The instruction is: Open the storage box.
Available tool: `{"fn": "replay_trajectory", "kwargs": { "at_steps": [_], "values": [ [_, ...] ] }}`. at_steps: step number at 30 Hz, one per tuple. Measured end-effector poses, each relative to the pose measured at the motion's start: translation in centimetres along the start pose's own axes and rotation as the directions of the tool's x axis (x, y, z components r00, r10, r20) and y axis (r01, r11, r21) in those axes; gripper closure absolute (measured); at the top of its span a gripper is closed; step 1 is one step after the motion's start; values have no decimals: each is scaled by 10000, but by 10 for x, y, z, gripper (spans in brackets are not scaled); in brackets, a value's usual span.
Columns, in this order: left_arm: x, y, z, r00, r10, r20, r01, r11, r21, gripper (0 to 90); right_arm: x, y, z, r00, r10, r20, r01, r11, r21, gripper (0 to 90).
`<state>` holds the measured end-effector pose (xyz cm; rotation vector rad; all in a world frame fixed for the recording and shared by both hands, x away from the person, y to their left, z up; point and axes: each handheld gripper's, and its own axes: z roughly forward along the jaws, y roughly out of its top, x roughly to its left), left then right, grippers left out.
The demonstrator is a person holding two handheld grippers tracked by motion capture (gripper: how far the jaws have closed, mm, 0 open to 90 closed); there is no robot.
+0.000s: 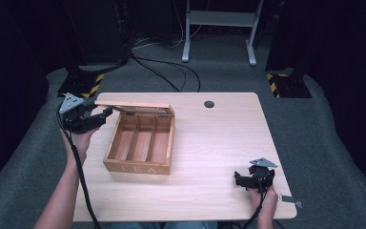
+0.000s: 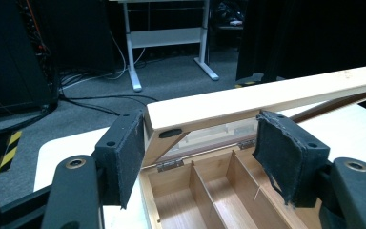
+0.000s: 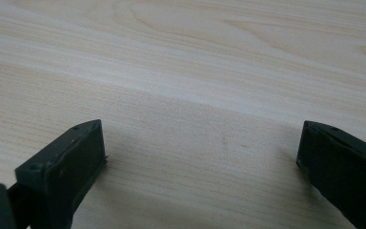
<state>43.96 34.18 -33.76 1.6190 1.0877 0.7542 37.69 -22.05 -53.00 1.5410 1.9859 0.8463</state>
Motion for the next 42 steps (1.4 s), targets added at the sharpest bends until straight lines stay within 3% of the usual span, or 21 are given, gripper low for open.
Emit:
{"fn": "replay_trajectory", "kwargs": {
  "at_steps": [42],
  "values": [
    [-1,0,-1,10000,50,-47,-50,10000,6,340,0,0,0,10000,-4,-2,4,10000,1,19]
  ]
}}
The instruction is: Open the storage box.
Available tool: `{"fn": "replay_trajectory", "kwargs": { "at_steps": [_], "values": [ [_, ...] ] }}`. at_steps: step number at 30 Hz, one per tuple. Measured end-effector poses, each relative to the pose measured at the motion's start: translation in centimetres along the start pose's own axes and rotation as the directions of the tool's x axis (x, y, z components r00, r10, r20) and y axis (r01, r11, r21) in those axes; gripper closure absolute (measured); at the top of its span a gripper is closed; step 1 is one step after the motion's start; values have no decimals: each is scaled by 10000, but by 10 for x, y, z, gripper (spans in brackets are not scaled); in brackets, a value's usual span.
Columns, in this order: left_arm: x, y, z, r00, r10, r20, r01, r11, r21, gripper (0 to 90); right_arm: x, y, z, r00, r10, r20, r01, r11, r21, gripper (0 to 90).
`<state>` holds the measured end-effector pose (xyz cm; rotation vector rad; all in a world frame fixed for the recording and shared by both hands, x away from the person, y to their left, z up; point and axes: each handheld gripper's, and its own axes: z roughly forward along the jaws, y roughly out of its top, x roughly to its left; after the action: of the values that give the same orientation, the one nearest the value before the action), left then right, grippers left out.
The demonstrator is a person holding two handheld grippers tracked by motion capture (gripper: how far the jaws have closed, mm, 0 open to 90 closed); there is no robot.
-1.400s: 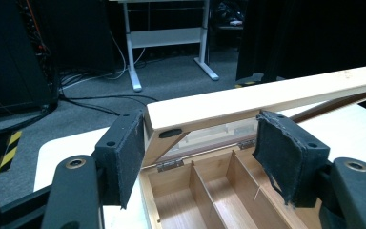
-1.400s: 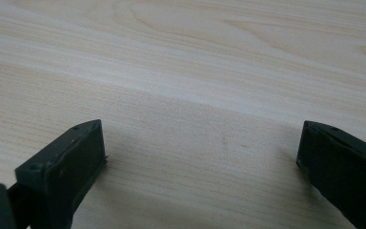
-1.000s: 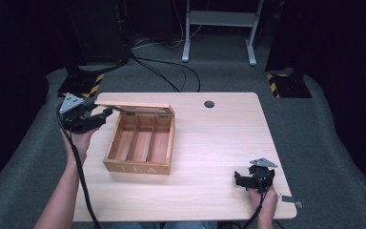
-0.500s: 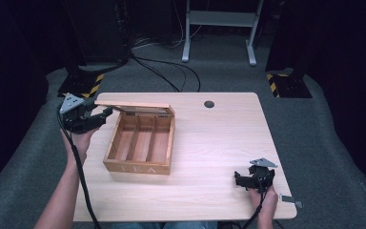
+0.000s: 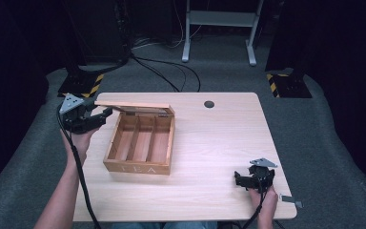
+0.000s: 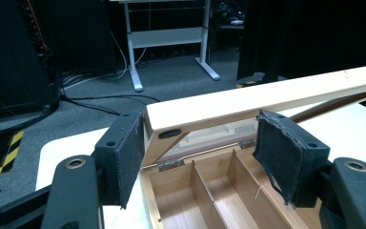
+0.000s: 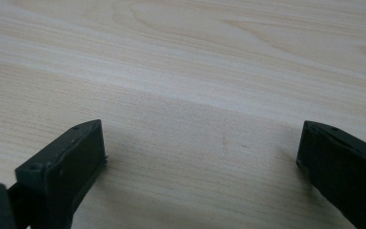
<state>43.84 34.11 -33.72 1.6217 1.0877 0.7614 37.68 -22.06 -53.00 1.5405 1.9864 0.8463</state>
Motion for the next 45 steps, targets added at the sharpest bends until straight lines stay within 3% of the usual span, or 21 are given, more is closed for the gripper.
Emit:
{"fn": "replay_trajectory", "kwargs": {
  "at_steps": [45],
  "values": [
    [-1,-1,-2,9999,101,-40,-101,9999,-48,341,0,0,0,10000,3,1,-3,10000,-1,19]
  ]
}}
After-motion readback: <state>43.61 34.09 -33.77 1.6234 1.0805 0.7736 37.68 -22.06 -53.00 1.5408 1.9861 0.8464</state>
